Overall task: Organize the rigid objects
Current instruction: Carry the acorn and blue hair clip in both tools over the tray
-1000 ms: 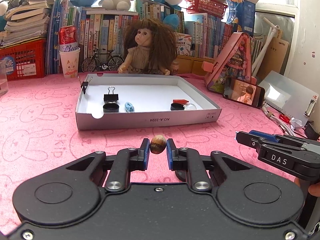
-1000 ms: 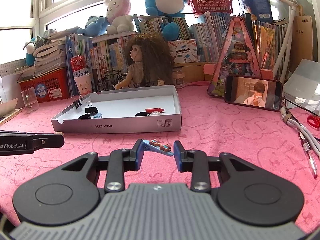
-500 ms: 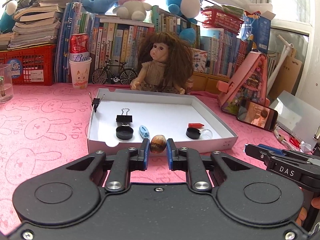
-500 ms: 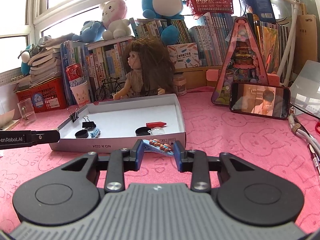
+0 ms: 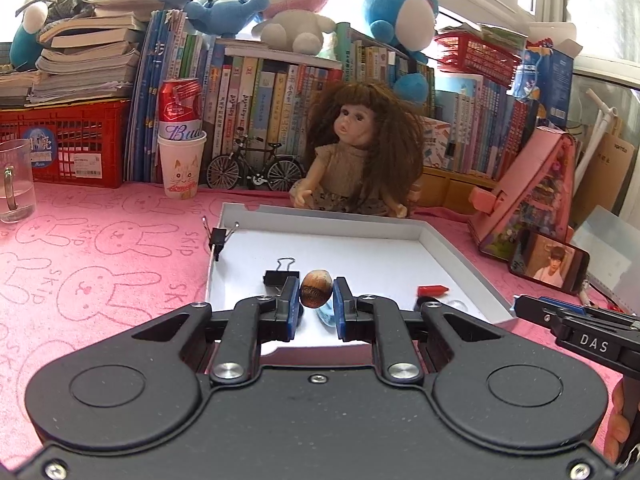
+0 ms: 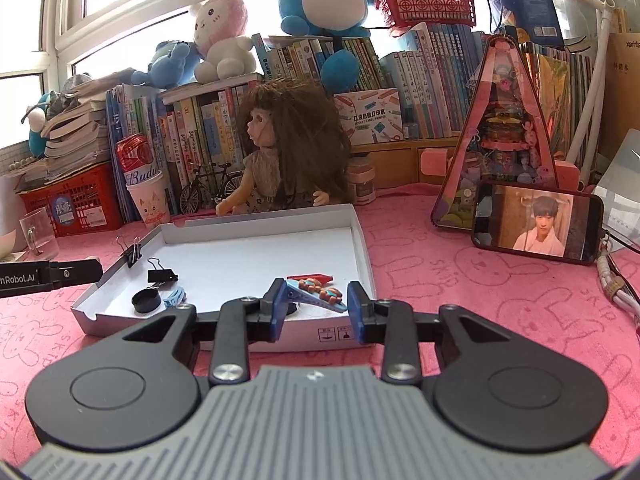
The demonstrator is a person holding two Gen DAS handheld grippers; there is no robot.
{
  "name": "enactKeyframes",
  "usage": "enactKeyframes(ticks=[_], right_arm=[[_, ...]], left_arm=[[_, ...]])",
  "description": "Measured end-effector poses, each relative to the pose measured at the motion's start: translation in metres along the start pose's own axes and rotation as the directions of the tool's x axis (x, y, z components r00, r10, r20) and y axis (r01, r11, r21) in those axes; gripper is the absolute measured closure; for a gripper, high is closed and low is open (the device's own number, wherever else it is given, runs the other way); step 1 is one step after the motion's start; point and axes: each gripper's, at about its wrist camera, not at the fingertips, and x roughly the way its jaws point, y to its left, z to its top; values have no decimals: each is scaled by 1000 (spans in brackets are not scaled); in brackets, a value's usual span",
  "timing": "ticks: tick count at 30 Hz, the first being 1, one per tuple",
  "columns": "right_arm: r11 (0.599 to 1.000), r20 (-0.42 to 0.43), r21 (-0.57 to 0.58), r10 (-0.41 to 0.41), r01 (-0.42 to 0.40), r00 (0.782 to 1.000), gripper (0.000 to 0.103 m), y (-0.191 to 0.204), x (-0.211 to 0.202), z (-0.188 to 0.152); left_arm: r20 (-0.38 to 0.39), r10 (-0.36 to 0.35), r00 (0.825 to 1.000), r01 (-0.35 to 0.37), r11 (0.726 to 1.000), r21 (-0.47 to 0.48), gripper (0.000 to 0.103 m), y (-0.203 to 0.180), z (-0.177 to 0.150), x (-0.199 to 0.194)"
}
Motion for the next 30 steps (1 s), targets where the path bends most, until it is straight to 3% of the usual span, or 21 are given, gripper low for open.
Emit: enactKeyframes(ticks=[6,15,23,30], right_arm=[[1000,-19,-11,-7,7,1000,66,1,20,5],[1000,-87,15,23,-21,996,66,0,83,33],[1000,-129,-9,4,-5,992,66,3,119,37],[1000,-153,-23,3,-6,988,66,6,131,33]], left_arm=[[-29,39,999,-39,999,-20,86,12,6,25],[-45,44,998,-45,999,-29,86,16,51,79],[-101,86,991,-89,996,-26,86,19,44,121],[-115,111,987,-111,994,8,86,17,35,132]])
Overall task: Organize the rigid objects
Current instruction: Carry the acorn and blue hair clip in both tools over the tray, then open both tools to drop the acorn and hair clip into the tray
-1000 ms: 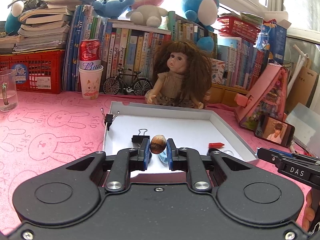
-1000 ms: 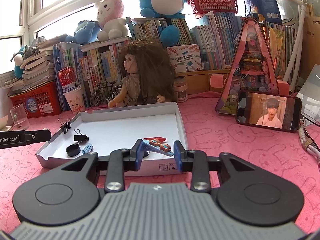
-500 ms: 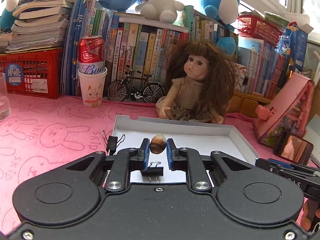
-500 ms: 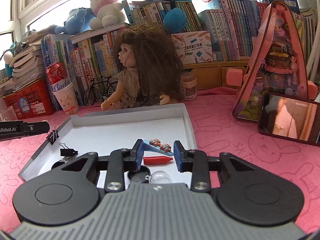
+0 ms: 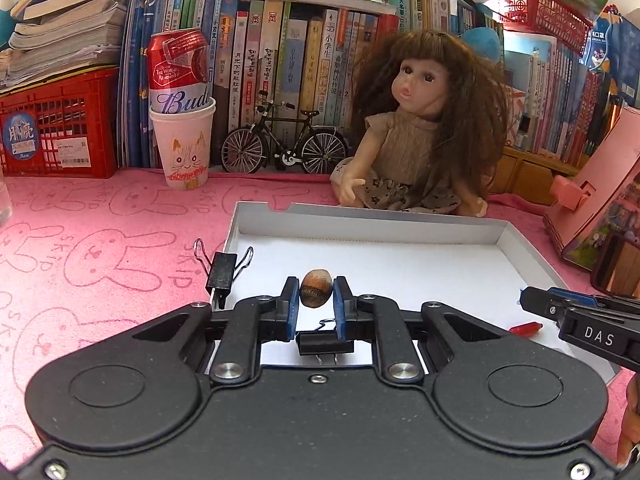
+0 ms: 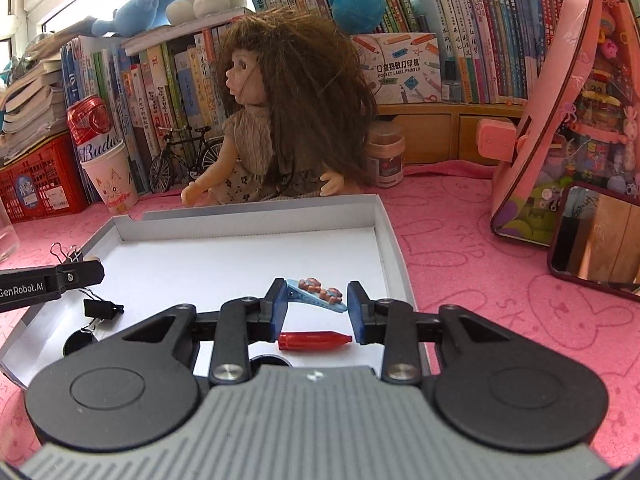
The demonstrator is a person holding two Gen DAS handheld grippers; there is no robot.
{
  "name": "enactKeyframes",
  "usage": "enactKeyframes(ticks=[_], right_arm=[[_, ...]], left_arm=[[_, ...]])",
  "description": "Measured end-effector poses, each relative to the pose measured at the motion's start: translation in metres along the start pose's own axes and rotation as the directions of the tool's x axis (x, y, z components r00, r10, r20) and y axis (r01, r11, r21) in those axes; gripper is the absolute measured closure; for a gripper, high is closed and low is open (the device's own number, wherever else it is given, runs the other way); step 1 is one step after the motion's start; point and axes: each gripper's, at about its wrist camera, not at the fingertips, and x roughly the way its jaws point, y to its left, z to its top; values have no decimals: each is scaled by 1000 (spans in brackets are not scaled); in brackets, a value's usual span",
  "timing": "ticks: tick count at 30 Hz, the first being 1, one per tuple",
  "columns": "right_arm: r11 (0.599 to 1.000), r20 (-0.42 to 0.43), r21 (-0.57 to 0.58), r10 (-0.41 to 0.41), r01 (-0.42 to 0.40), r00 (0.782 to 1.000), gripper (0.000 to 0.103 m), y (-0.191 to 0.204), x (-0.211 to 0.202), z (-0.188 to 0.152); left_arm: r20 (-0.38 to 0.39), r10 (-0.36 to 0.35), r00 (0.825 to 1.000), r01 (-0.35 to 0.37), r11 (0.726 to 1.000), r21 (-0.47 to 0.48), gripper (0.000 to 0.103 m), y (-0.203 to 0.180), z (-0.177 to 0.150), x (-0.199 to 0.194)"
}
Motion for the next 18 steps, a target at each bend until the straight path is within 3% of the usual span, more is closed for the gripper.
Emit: enactKeyframes(ticks=[8,10,12,18], right_arm=[[1000,-31,20,2,-2,1000,63,-1,7,-5],[999,-24,36,13,-12,1000,62,-3,5,-6],[999,-20,44,24,-23,1000,54,-3,3,-5],[998,13,44,38,-39,999,38,0,-11,-3]], left_arm=[[1,0,1000,0,1000,1,84,-2,-2,0],[5,-11,1000,11,1000,-3,77,-1,-2,-2],[16,-18,1000,18,1000,-6,66,0,-1,-6],[36,-31,999,31,1000,-5,52,-2,0,-21]])
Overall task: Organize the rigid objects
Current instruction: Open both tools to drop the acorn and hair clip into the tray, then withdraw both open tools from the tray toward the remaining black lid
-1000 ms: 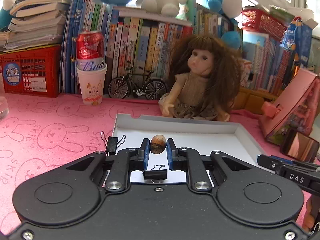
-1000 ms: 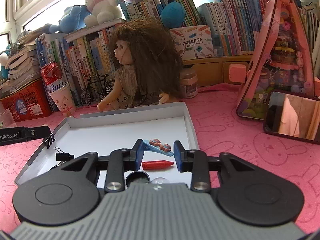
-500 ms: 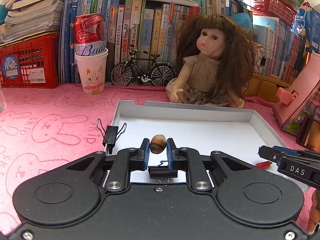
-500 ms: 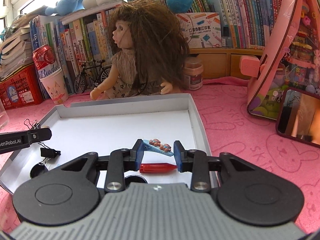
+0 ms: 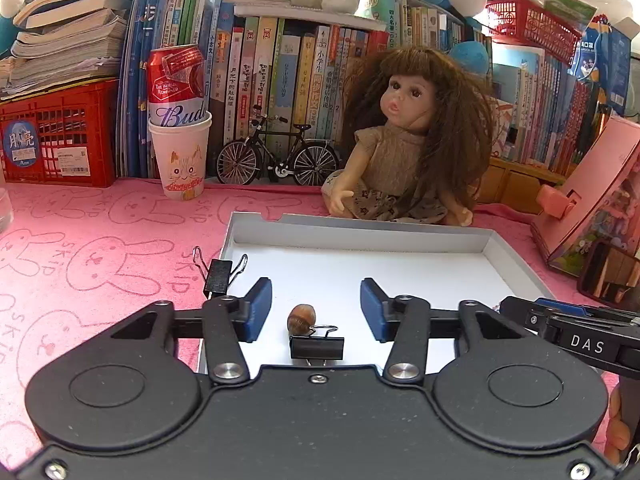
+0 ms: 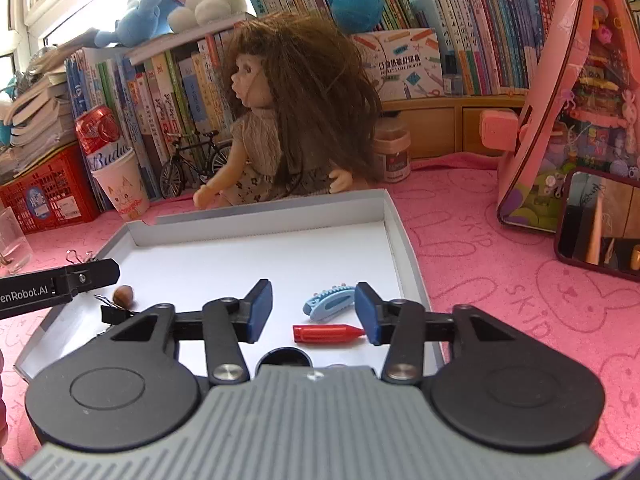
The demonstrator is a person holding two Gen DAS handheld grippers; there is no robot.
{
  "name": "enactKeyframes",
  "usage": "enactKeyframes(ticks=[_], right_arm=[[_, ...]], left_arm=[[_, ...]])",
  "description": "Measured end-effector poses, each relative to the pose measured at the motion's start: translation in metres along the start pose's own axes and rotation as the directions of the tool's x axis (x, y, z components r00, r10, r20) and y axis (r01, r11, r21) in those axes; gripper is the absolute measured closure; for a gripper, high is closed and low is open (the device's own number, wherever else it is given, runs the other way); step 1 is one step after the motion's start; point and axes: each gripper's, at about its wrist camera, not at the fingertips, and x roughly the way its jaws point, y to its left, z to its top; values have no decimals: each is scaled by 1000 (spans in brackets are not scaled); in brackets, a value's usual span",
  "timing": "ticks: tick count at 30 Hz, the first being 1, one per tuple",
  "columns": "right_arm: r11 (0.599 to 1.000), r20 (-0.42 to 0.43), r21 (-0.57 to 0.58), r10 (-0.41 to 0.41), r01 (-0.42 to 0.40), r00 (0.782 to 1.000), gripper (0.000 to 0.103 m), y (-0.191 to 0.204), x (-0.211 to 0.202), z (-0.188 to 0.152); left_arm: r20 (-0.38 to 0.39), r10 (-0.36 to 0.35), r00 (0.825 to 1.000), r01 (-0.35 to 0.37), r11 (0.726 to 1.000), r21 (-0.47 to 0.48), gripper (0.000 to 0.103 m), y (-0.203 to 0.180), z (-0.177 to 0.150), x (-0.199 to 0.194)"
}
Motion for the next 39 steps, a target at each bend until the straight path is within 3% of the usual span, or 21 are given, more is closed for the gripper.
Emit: enactKeyframes(ticks=[13,39], right_arm=[[997,62,-14,71,-70,996,20,3,-51,-6],[980,88,-157,134,-119,987,14,10,-127,-58]], left_arm=[[32,-74,997,73,997,37,30,-8,-15,-54],[32,-172,985,166,976,139,24,-25,-75,-142]])
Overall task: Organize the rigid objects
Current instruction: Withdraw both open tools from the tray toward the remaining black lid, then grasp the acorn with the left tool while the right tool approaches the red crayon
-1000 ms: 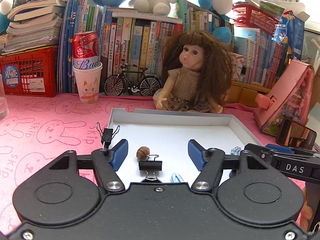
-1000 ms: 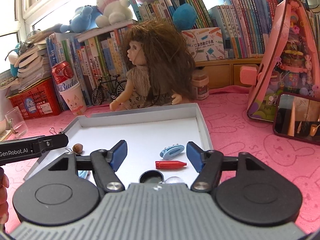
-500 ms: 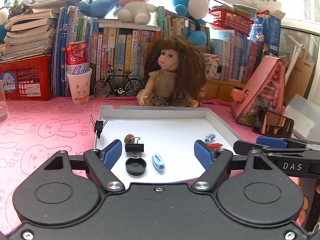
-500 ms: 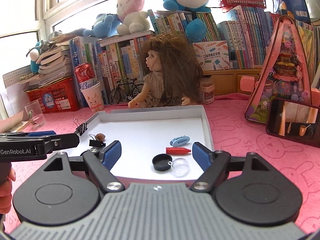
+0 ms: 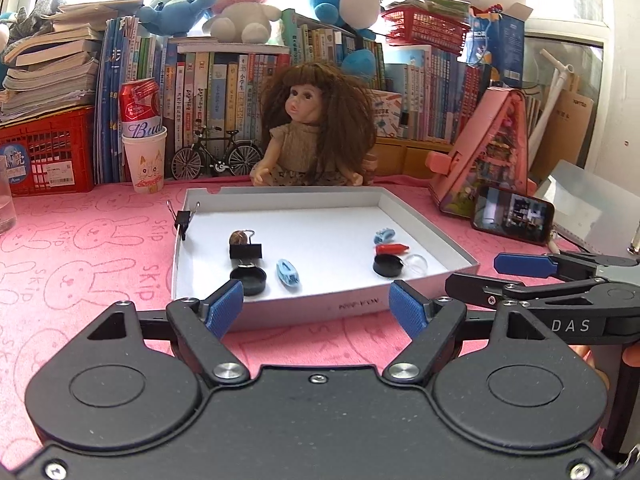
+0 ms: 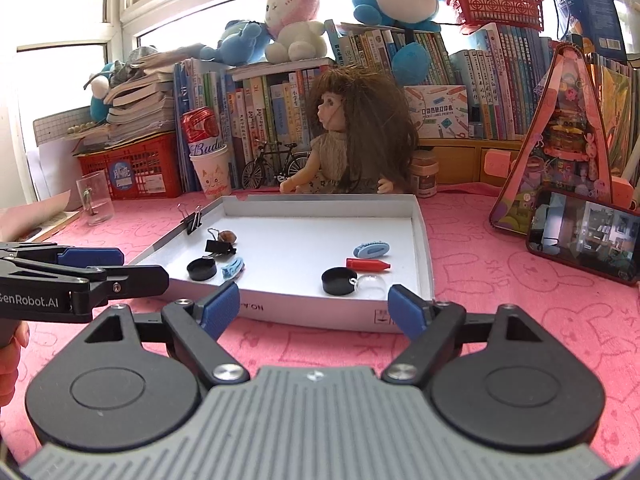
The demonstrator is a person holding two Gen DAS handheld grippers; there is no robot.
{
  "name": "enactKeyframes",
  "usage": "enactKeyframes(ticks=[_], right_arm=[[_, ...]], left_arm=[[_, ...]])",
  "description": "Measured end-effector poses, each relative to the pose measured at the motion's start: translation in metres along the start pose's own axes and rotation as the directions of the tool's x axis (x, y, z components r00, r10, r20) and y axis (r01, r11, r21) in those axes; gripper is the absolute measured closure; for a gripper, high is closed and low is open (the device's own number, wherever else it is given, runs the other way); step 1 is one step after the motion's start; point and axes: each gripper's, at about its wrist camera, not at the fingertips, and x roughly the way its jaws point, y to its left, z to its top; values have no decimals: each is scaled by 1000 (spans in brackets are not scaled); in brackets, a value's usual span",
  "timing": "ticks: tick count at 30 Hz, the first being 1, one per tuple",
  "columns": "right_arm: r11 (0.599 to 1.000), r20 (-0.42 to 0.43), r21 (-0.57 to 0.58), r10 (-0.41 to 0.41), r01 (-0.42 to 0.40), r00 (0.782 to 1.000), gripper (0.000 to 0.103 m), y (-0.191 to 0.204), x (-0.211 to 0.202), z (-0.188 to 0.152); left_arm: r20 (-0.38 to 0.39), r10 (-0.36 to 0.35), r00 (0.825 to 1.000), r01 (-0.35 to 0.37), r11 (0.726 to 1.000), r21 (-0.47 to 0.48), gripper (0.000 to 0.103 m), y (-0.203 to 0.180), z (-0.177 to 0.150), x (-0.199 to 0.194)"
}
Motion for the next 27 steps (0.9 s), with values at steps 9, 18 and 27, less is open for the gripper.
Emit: enactKeyframes(ticks=[9,18,27], right_arm=[[999,3,-51,10,-10,1000,12,9,-20,-16],[998,-3,-61,8,-8,1000,11,10,-35,-31],[998,-34,-63,-6,4,999,11,8,-43,-50]], left_arm=[[-19,-42,999,42,999,19,24,-11,-18,-19],[-42,-53,998,54,998,33,24,-16,-35,-32],[-73,-70,995,73,996,43,24,-20,-55,-43]])
